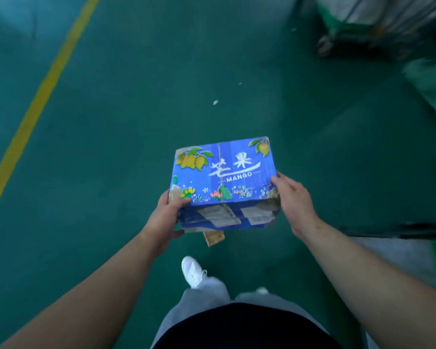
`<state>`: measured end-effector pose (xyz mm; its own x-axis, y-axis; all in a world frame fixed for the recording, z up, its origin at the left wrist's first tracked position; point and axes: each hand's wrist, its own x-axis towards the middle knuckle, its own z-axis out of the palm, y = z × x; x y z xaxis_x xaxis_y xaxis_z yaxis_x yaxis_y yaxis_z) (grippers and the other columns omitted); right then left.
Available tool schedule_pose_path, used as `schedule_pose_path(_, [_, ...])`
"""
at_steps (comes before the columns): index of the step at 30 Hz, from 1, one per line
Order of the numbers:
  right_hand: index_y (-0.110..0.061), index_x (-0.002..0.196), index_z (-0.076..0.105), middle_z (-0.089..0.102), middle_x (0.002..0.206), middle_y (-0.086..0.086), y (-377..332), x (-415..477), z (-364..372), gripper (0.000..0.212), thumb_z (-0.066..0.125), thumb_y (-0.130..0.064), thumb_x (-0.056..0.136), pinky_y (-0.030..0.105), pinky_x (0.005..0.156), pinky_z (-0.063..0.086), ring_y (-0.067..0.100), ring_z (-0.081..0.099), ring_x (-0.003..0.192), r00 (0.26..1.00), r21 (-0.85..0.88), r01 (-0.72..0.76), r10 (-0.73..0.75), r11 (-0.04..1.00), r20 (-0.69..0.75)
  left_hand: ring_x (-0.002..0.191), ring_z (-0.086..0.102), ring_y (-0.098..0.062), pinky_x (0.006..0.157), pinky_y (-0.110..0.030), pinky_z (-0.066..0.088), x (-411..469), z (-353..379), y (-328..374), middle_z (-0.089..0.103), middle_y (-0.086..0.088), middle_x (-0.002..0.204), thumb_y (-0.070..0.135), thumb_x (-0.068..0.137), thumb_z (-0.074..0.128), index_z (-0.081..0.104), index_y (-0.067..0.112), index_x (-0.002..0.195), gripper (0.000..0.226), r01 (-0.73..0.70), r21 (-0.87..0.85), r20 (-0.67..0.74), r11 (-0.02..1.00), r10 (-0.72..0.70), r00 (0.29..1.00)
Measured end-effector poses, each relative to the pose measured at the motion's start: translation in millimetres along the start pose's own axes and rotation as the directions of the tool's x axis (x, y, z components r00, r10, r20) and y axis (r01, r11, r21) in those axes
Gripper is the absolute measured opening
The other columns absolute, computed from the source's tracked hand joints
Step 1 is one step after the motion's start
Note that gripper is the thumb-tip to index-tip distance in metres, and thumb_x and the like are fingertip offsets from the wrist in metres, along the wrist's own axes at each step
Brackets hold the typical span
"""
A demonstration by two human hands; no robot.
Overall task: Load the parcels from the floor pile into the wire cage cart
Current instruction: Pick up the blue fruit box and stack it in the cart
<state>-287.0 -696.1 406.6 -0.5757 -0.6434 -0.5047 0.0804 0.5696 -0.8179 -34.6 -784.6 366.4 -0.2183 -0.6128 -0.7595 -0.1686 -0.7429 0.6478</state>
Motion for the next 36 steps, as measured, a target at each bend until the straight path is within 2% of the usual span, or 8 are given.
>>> schedule_pose_path(6, [-0.002,0.081,0.075,0.077,0.077,-0.003,71,-64,-141,0.027,0.063,-0.023,0.095,0.029,0.073,0.048,0.014,0.065,0.074,0.955,0.18,-0.099,0.145,0.979,-0.26,0.105,0.066,-0.018,0.095,-0.048,0.051,-43,111,-31,0.068,0.005,0.122,0.026,0.093,0.063,0.054,0.046,0.128,0.041,-0.075,0.205,0.227,0.976,0.027,0.973])
schedule_pose_path(11, [-0.009,0.095,0.077,0.079,0.089,0.002,167,-149,-260,0.034,0.071,-0.042,0.088,0.034,0.073,0.043,0.022,0.064,0.078,0.864,0.479,-0.166,0.361,0.862,-0.352,0.079,0.068,-0.013,0.079,-0.036,0.051,-92,227,-90,0.071,0.006,0.1,0.02,0.096,0.062,0.059,0.036,0.123,0.031,-0.143,0.38,0.384,0.914,-0.015,0.923])
schedule_pose_path(16, [-0.015,0.102,0.075,0.078,0.088,-0.001,261,-255,-365,0.031,0.068,-0.044,0.094,0.03,0.068,0.042,0.019,0.066,0.076,0.824,0.645,-0.177,0.47,0.744,-0.315,0.092,0.064,-0.019,0.083,-0.041,0.053,-162,336,-179,0.068,0.001,0.11,0.022,0.093,0.063,0.06,0.037,0.126,0.037,-0.183,0.481,0.48,0.858,-0.082,0.874])
schedule_pose_path(18, [-0.016,0.107,0.075,0.079,0.094,0.0,291,-291,-397,0.034,0.069,-0.046,0.093,0.034,0.078,0.048,0.021,0.068,0.086,0.805,0.687,-0.171,0.502,0.706,-0.316,0.092,0.063,-0.019,0.08,-0.038,0.05,-189,373,-212,0.068,0.001,0.109,0.022,0.094,0.061,0.061,0.037,0.123,0.033,-0.173,0.503,0.509,0.847,-0.128,0.852])
schedule_pose_path(21, [-0.016,0.115,0.073,0.079,0.105,-0.001,335,-344,-445,0.044,0.074,-0.05,0.088,0.046,0.102,0.048,0.025,0.068,0.109,0.747,0.755,-0.122,0.56,0.645,-0.358,0.091,0.064,-0.02,0.079,-0.038,0.049,-228,430,-256,0.069,-0.001,0.114,0.023,0.095,0.061,0.062,0.037,0.121,0.03,-0.193,0.557,0.551,0.808,-0.186,0.813])
schedule_pose_path(27, [-0.017,0.116,0.072,0.077,0.109,0.001,396,-420,-511,0.042,0.078,-0.045,0.085,0.048,0.098,0.049,0.028,0.066,0.108,0.661,0.867,0.039,0.637,0.497,-0.396,0.082,0.063,-0.018,0.071,-0.033,0.048,-292,537,-315,0.067,-0.002,0.11,0.022,0.098,0.058,0.057,0.023,0.125,0.026,-0.306,0.632,0.621,0.712,-0.228,0.75])
schedule_pose_path(32, [-0.016,0.113,0.072,0.074,0.114,0.001,424,-446,-555,0.037,0.076,-0.043,0.087,0.04,0.084,0.05,0.024,0.062,0.111,0.619,0.918,0.187,0.683,0.35,-0.387,0.098,0.073,-0.025,0.092,-0.046,0.057,-304,628,-362,0.071,-0.005,0.118,0.043,0.08,0.074,0.053,0.017,0.131,0.061,-0.406,0.66,0.656,0.632,-0.22,0.722])
schedule_pose_path(36, [-0.016,0.114,0.072,0.075,0.113,0.003,441,-441,-592,0.039,0.079,-0.041,0.084,0.043,0.089,0.049,0.023,0.064,0.1,0.563,0.925,0.287,0.737,0.249,-0.373,0.101,0.069,-0.026,0.095,-0.047,0.053,-326,692,-399,0.072,-0.005,0.114,0.05,0.076,0.076,0.059,0.017,0.121,0.059,-0.423,0.712,0.638,0.561,-0.264,0.723])
